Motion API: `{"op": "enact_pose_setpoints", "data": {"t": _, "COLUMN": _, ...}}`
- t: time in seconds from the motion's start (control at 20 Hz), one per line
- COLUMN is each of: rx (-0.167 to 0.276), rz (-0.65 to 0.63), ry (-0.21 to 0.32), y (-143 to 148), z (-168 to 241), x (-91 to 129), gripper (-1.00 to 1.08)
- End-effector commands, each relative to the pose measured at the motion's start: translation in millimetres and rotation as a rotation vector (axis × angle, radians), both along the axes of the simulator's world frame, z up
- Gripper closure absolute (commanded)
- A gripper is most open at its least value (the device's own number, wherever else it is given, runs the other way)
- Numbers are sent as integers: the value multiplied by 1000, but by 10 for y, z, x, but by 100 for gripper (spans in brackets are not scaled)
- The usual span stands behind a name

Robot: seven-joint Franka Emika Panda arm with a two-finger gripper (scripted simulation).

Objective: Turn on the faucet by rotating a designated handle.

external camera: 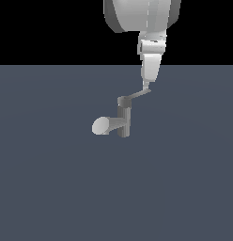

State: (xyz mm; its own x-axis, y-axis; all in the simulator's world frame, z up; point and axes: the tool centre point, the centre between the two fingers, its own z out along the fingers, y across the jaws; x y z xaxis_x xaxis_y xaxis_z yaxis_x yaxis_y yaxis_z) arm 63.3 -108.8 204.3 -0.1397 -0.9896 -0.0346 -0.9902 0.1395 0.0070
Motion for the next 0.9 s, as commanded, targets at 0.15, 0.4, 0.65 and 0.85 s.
{"op": "enact_pose_setpoints", "data": {"t": 0.15, "rx": -27, "rz": -72, "ry": 0, "y": -92, "z": -172, "x": 70, "gripper": 108}}
{"op": "enact_pose_setpoints", "data": {"t": 0.4, "rx": -35, "rz": -91, "ry": -1, "y": -118, "z": -221, "x": 88, "gripper": 108}}
{"op": "enact_pose_setpoints", "data": {"t": 0.65, "rx": -35, "rz": -90, "ry": 0, "y": -113, "z": -221, "x": 60, "gripper": 108}}
{"op": "enact_pose_setpoints", "data": {"t": 0.85, "rx": -35, "rz": -90, "ry": 0, "y": -97, "z": -222, "x": -44, "gripper": 108}}
